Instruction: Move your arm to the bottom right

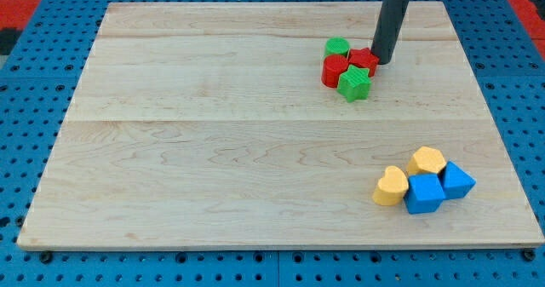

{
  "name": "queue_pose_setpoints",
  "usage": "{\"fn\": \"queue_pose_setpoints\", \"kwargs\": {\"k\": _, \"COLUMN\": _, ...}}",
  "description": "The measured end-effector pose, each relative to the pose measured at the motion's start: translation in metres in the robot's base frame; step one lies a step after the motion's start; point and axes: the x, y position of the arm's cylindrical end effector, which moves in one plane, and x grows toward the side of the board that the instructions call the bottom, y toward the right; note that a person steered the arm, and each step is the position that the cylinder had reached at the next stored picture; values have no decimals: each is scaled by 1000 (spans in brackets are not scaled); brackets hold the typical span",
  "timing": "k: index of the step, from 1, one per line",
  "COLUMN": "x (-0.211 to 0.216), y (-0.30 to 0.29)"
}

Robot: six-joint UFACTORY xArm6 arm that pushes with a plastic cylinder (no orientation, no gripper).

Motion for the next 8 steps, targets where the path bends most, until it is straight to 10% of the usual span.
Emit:
{"fn": "queue_pose_setpoints", "kwargs": {"k": 3, "x": 0, "y": 76}}
{"fn": "queue_pose_setpoints", "kwargs": {"k": 8, "x": 150, "y": 119}}
